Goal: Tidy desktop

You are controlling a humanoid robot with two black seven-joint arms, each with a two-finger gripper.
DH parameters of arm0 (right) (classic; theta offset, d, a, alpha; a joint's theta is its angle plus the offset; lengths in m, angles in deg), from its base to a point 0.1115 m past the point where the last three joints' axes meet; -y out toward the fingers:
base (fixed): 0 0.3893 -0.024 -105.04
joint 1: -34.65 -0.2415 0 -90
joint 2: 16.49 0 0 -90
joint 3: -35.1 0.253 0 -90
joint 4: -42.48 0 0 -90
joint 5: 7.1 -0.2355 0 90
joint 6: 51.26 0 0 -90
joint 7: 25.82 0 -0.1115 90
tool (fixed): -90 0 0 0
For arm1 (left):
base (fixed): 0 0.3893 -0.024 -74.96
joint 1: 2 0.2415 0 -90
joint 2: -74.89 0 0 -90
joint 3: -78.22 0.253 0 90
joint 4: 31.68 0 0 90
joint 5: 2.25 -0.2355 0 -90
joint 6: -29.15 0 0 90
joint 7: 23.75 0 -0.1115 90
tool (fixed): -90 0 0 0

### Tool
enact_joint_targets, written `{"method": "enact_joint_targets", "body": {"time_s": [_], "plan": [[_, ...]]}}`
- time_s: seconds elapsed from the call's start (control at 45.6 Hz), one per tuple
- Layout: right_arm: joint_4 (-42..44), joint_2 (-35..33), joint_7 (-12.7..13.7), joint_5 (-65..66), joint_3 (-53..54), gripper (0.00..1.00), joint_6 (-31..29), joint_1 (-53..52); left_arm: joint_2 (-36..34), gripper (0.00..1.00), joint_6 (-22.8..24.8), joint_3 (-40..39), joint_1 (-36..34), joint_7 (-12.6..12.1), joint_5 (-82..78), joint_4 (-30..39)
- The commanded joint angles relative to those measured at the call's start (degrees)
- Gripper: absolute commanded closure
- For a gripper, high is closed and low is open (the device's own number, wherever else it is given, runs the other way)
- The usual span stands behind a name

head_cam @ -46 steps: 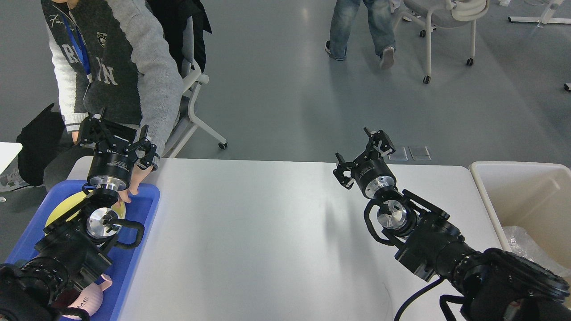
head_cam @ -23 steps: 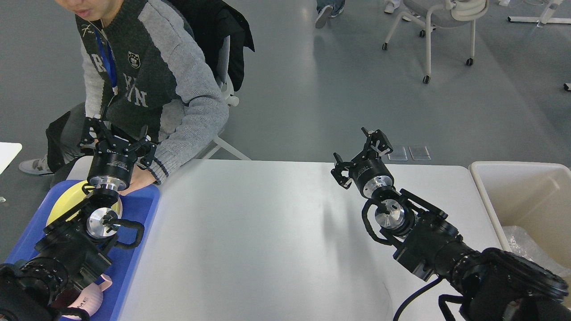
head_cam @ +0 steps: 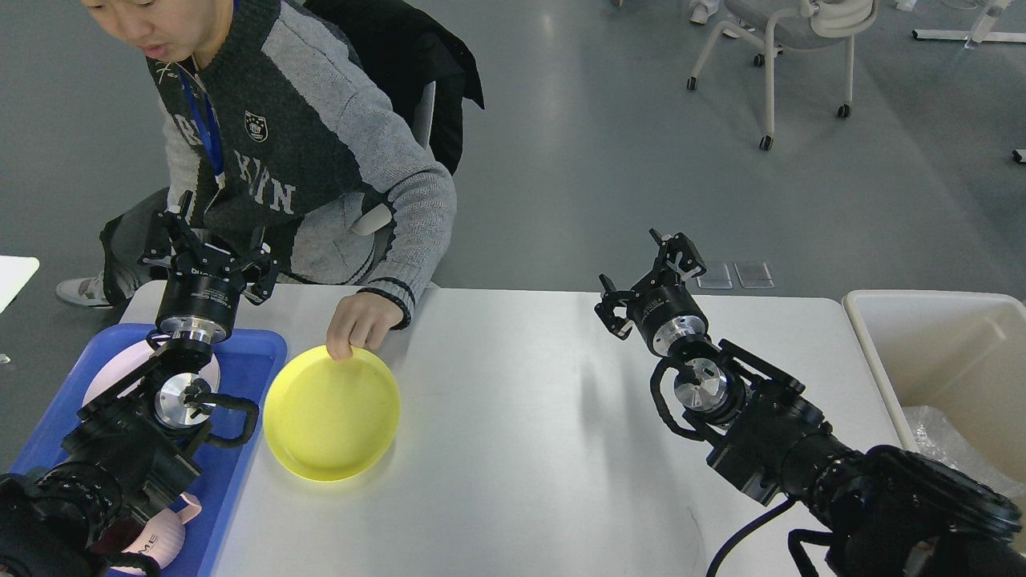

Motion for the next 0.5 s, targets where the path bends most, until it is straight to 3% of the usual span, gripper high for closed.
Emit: {"method": "enact_joint_targets", "body": {"time_s": [0.0,0.482], "plan": [[0.0,0.0,0.0,0.0,-0.1,0.00,0.0,0.1,0.0,0.03,0.0,0.0,0.0,0.0,0.0,0.0],[-0.2,0.0,0.0,0.0,-0.1,0.00,-0.1,0.0,0.0,0.03,0.0,0.0,0.0,0.0,0.0,0.0]]}}
